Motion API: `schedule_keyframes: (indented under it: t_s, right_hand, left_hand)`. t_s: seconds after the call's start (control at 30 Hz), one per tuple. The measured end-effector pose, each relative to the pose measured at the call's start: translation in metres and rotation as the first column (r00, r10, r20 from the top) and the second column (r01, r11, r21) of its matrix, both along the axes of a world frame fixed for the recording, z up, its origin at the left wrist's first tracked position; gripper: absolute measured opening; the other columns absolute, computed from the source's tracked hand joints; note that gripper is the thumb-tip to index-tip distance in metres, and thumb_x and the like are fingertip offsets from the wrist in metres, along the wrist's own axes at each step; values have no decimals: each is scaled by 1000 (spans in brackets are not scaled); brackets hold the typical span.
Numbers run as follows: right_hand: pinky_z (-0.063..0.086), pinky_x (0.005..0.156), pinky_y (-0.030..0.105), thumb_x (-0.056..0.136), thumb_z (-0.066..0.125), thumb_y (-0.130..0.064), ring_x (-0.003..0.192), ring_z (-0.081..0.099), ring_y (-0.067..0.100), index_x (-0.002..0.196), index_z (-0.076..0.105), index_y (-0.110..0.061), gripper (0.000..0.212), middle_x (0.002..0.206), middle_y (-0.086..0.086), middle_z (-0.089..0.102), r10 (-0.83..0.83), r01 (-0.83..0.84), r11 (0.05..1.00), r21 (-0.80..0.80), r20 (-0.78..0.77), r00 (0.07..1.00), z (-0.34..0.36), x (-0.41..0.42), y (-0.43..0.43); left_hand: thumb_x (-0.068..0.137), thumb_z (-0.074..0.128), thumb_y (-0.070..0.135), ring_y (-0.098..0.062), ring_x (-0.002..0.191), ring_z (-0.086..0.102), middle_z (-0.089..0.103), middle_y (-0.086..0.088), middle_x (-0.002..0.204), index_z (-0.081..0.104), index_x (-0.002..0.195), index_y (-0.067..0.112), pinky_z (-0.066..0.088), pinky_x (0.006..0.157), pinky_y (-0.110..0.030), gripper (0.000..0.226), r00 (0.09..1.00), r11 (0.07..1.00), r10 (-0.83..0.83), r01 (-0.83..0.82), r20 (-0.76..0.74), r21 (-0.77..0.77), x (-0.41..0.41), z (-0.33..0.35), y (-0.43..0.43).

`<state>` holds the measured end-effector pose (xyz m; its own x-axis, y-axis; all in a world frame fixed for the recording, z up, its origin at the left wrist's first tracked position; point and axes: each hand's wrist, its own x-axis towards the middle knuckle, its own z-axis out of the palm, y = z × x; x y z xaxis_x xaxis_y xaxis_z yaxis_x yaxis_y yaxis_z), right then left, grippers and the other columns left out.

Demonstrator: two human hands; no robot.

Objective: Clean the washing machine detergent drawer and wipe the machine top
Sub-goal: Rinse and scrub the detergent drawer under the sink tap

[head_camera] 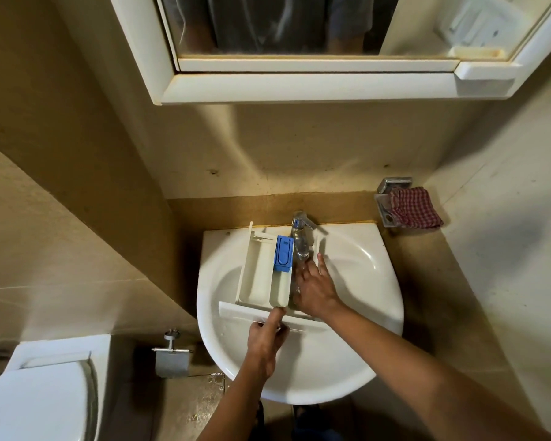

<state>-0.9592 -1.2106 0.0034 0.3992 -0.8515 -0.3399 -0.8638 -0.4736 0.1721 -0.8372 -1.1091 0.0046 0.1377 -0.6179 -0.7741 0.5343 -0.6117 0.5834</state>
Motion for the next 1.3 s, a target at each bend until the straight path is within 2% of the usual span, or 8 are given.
schedule_keyframes:
  t_s: [0.1,0.27,0.6,0.73,0.8,0.93,1.13,1.3]
  right_hand:
    - [-25,96,69,94,38,-42,146,1,32,149,25,-25,59,158,3,18,145,-153,979,131,67,987,4,4,0]
    - [-21,97,73,94,37,-35,122,45,4,104,68,-31,33,117,-14,62,261,-361,906,220,382,887,18,-30,5]
    - [-16,112,47,90,54,-15,58,51,5,59,56,-5,32,56,2,57,-283,-119,845,522,625,727,36,-21,20]
    - [42,86,29,86,57,-7,58,53,-7,58,61,-20,32,56,-14,62,-480,-94,739,667,620,621,46,-12,40]
    - [40,63,17,86,57,-2,55,50,-7,58,57,-25,37,54,-19,57,-502,-101,705,702,594,629,51,-7,49]
    - [41,66,21,89,55,-3,71,53,8,76,65,-5,17,73,1,60,-534,-102,672,733,576,620,49,-7,57]
    - [38,61,8,89,55,0,57,51,-10,60,54,-28,40,57,-19,56,-547,-72,689,721,582,601,53,-5,55]
    - [47,71,13,84,60,-6,74,61,-2,74,70,-18,19,76,-10,67,-460,-55,779,624,629,627,52,-12,53]
  left_hand:
    - [76,73,19,-22,86,62,61,-10,82,57,77,6,55,65,-21,20,999,1000,13,-13,36,0,7,7,0]
    - [59,74,30,-22,71,62,55,-6,64,54,67,1,60,75,-33,36,998,999,-31,29,58,39,24,24,-1]
    - [71,71,60,-32,67,72,71,-19,74,67,82,-3,62,70,-43,64,923,985,-169,145,346,93,29,87,4]
    - [79,63,61,-33,66,71,67,-16,65,61,64,0,61,72,-42,63,818,957,-290,257,497,135,43,107,5]
    - [81,60,62,-27,60,70,66,-11,61,60,61,4,60,71,-37,62,735,934,-354,308,578,181,46,110,2]
    - [80,58,65,-21,60,67,67,-9,72,61,76,5,51,57,-26,60,632,884,-461,389,623,259,51,111,-4]
    - [75,66,65,-26,67,70,66,-11,86,57,94,4,55,55,-28,64,688,887,-460,385,562,255,54,111,-9]
    - [75,68,60,-32,75,70,64,-13,88,53,92,5,61,75,-43,59,777,893,-449,388,441,226,59,106,-3]
